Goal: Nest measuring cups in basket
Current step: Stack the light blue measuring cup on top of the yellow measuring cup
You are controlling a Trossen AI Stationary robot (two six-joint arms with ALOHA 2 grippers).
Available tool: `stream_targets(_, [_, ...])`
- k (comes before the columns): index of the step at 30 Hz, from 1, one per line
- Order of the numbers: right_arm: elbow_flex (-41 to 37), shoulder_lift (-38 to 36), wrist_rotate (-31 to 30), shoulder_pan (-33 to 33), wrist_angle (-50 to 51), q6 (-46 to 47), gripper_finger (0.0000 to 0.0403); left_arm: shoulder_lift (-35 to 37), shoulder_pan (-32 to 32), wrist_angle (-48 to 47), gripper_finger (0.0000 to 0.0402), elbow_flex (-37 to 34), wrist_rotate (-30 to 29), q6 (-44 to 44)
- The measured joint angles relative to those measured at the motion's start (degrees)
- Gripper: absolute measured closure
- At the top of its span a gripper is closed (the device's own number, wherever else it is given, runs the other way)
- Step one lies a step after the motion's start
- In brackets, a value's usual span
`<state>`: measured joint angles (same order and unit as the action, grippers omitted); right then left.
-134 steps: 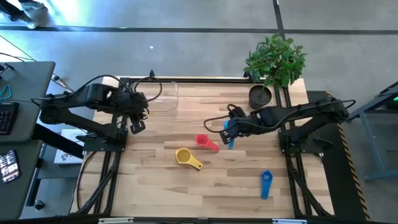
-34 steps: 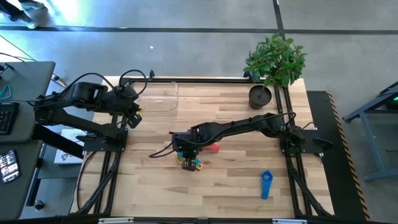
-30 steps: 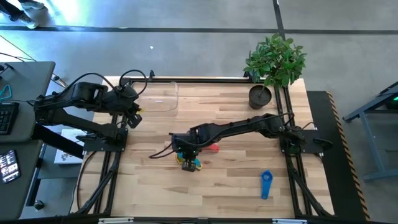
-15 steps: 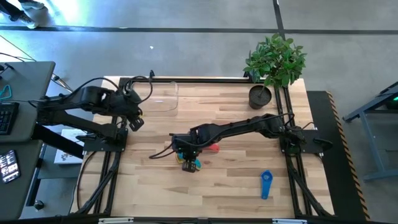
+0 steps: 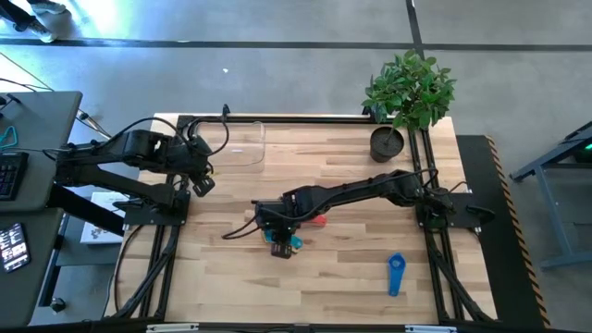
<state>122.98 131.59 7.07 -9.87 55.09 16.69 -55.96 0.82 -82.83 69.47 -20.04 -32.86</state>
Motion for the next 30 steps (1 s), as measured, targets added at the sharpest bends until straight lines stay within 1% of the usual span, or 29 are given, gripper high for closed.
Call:
stream_targets(4, [1.50, -0.07, -0.35, 0.76, 2.76, 2.23, 0.0317, 0.00, 0.00, 0.00, 0.0316, 0.00, 1.25, -0.06])
stream_targets(10, [3.28, -0.11, -6.21, 1.72, 10.92, 6.25, 0.0316, -0.02, 0.00, 0.00, 0.0316, 0.00, 1.78, -0.02])
stream_targets(13, [3.36, -0.11, -7.20, 2.01, 15.02, 7.11, 0.0316, 0.00, 0.00, 0.00, 0.0316, 0.00, 1.80, 0.04])
stream_targets(17, [2.20, -0.11, -8.10, 2.08, 18.03, 8.03, 0.0316, -0.02, 0.00, -0.01, 0.0316, 0.00, 1.85, 0.07])
stream_targets(22, [-0.70, -0.11, -7.19, 2.08, 17.85, 11.01, 0.0316, 0.00, 0.00, 0.00, 0.0316, 0.00, 1.89, 1.27])
stream_targets(27, [-4.06, -0.11, -5.15, 2.01, 15.52, 14.41, 0.0316, -0.01, 0.00, 0.57, 0.0316, 0.00, 1.89, 4.05])
stream_targets(30, [-5.78, -0.11, -4.97, 1.63, 13.55, 15.41, 0.0316, 0.00, 0.02, 0.87, 0.0316, 0.00, 1.91, 5.55])
